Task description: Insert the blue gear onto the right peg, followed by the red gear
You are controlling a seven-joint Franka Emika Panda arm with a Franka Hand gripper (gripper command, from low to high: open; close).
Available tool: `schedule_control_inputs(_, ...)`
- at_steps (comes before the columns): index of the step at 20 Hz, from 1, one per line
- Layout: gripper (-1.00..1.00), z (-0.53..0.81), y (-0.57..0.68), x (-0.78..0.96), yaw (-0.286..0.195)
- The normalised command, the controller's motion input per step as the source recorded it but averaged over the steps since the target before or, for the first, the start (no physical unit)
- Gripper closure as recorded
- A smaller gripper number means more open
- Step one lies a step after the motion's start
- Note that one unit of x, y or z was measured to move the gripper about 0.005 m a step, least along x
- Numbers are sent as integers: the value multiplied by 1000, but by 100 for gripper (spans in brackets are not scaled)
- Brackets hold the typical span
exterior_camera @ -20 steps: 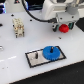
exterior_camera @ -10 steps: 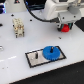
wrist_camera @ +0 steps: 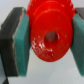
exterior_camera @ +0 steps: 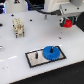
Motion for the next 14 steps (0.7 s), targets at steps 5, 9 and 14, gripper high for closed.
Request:
schedule_control_inputs(5, 100, 420, -323, 443, 0)
schedule_control_inputs(9, 100, 389, -429, 510, 0)
schedule_control_inputs(14, 100, 362, -394, 538, 0)
